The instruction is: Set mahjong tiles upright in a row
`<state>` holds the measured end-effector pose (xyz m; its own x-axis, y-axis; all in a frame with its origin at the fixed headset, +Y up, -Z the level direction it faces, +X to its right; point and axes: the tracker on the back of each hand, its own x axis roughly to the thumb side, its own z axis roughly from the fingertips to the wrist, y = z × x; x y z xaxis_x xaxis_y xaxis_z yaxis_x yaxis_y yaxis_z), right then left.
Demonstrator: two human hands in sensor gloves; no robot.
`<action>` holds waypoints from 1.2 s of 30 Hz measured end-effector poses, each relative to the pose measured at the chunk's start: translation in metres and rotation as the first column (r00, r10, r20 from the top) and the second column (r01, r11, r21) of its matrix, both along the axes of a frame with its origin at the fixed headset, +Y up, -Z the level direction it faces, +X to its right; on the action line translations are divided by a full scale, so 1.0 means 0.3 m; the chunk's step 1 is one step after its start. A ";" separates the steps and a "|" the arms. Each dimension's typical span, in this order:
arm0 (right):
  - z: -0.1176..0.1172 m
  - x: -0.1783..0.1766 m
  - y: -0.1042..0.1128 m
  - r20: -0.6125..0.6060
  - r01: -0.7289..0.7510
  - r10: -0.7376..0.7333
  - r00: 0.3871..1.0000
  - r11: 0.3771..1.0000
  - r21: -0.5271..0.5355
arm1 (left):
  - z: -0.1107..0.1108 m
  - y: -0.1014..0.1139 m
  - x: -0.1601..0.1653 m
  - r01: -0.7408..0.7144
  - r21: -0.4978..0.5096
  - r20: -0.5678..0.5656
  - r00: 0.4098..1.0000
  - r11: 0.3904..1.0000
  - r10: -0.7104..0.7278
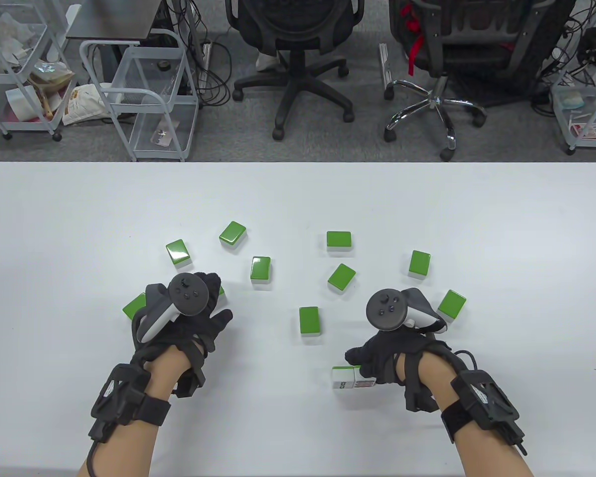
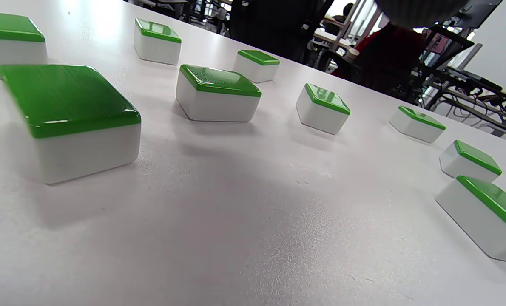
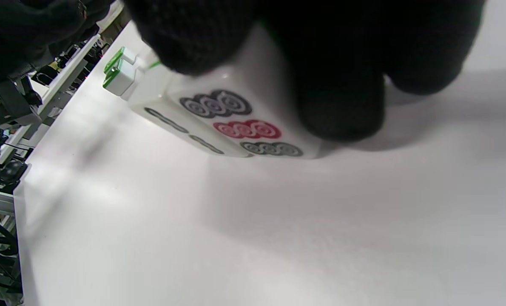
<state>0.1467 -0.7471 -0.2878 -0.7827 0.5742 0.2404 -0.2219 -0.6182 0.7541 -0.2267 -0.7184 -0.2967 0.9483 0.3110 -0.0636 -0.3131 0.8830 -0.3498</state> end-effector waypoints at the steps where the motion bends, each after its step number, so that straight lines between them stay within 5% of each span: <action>1: -0.001 0.004 -0.001 0.006 0.013 -0.013 1.000 1.000 -0.004 | 0.000 -0.001 0.000 0.000 -0.001 0.001 1.000 1.000 0.000; 4: -0.007 0.033 0.025 0.018 0.037 -0.036 0.999 0.999 -0.021 | 0.000 0.000 -0.001 -0.002 -0.001 -0.001 1.000 1.000 0.002; 8: -0.042 0.175 0.170 0.203 0.130 -0.165 0.965 0.976 0.174 | 0.001 0.004 -0.003 -0.006 0.008 -0.003 1.000 1.000 0.006; 13: -0.057 0.334 0.235 0.430 -0.098 -0.108 0.896 0.897 0.430 | 0.001 0.003 0.000 0.000 0.009 0.000 1.000 1.000 0.000; 16: -0.066 0.376 0.205 0.465 -0.302 0.055 0.883 0.825 0.477 | 0.001 0.002 0.000 0.000 0.007 0.002 1.000 1.000 0.000; 19: -0.071 0.390 0.160 0.409 -0.328 0.126 0.904 0.818 0.472 | 0.002 0.000 -0.003 -0.002 0.003 -0.002 1.000 1.000 0.002; 24: -0.100 0.427 0.098 0.603 -0.431 0.148 0.784 0.829 0.358 | 0.000 -0.004 -0.006 0.004 -0.003 -0.006 1.000 1.000 -0.004; 30: -0.163 0.436 0.040 0.613 -0.653 0.393 0.686 0.703 0.281 | 0.001 -0.004 -0.005 0.001 -0.004 -0.001 1.000 1.000 -0.001; 33: -0.167 0.422 0.004 0.589 -0.667 0.414 0.694 0.677 0.311 | 0.000 -0.003 -0.007 0.002 -0.001 0.000 1.000 1.000 -0.002; 36: -0.168 0.405 0.007 0.566 -0.719 0.466 0.680 0.575 0.390 | -0.003 -0.010 -0.008 0.008 -0.010 -0.001 1.000 1.000 -0.008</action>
